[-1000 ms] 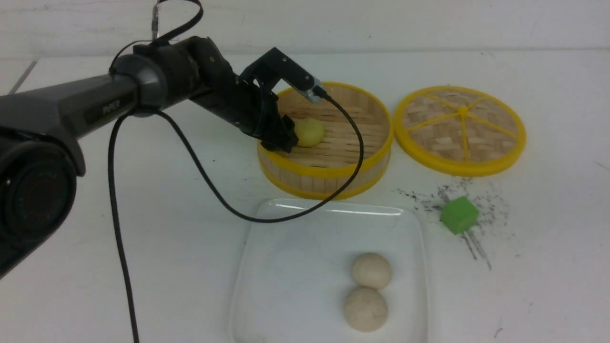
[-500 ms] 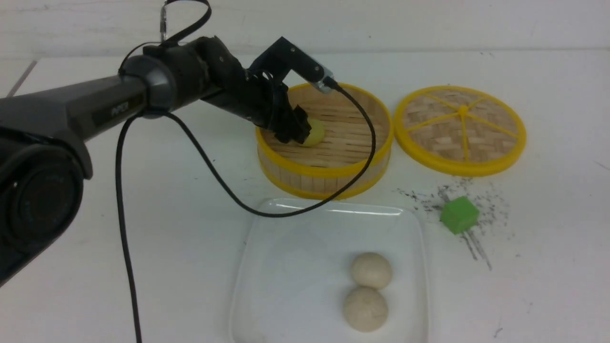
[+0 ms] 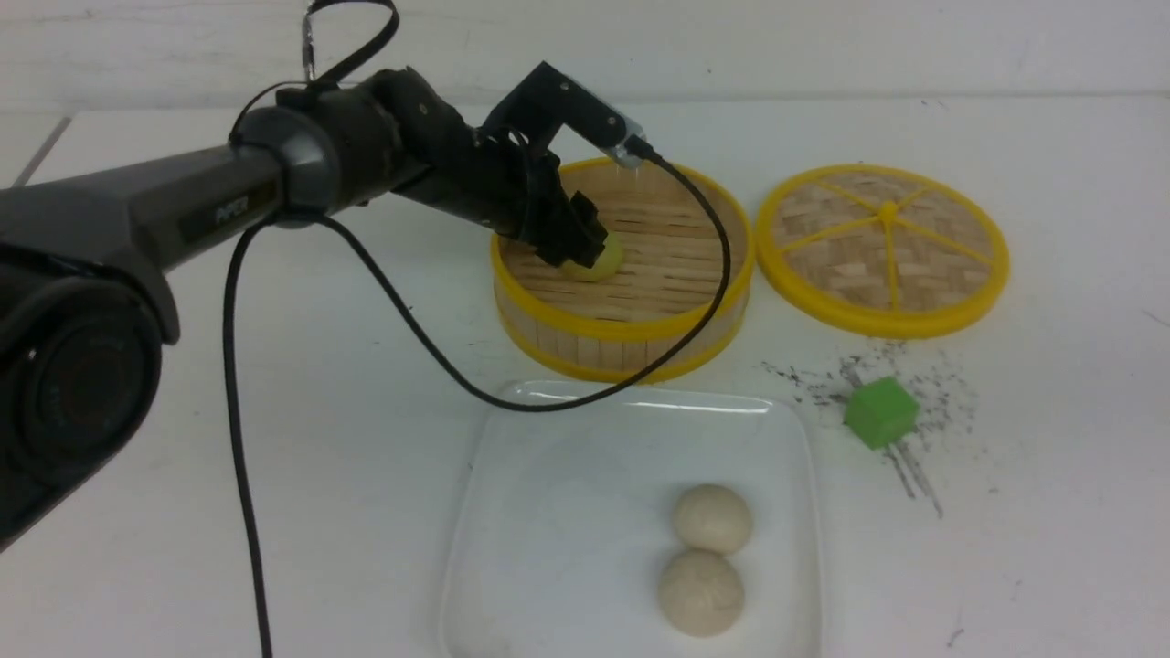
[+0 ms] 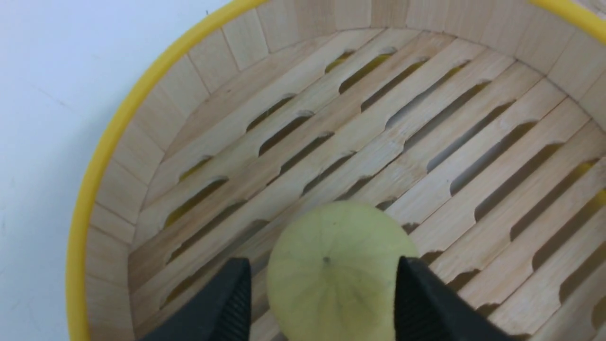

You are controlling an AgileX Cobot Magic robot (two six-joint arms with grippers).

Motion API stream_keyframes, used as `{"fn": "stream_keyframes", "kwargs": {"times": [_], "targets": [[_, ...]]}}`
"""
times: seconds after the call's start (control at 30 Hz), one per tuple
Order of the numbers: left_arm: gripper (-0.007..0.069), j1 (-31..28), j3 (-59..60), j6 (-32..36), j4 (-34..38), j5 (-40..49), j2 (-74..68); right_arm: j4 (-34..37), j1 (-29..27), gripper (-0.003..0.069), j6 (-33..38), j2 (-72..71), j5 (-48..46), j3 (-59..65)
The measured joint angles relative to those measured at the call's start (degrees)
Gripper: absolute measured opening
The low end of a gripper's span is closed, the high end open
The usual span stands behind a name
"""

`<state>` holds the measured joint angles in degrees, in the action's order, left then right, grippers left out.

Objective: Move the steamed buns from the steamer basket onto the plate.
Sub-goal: Use the left arm to grab the steamed stuffed bun that is closest to it, then use the left arm to put the steamed stuffed bun into the plate

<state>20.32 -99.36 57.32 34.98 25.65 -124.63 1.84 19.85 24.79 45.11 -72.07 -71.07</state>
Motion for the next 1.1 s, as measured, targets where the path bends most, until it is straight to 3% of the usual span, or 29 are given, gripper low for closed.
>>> {"fn": "stream_keyframes", "kwargs": {"times": [0.23, 0.37, 0.4, 0.47, 0.87, 1.1], "targets": [[0.0320, 0.0, -0.2, 0.8, 0.1, 1.6, -2.7, 0.0, 0.0, 0.0294, 0.0, 0.0, 0.0, 0.0], [0.0183, 0.0, -0.2, 1.9, 0.4, 1.3, -2.8, 0.0, 0.0, 0.0294, 0.0, 0.0, 0.0, 0.0], [0.0106, 0.0, -0.2, 2.4, 0.4, 1.2, -2.8, 0.0, 0.0, 0.0294, 0.0, 0.0, 0.0, 0.0], [0.0036, 0.0, -0.2, 3.5, 0.6, 1.2, -2.7, 0.0, 0.0, 0.0294, 0.0, 0.0, 0.0, 0.0], [0.0022, 0.0, -0.2, 4.3, 1.3, 3.1, 3.4, -0.3, 0.0, 0.0294, 0.0, 0.0, 0.0, 0.0], [0.0022, 0.0, -0.2, 1.2, -1.0, 10.3, 10.9, -1.1, 0.0, 0.0294, 0.0, 0.0, 0.0, 0.0]]}}
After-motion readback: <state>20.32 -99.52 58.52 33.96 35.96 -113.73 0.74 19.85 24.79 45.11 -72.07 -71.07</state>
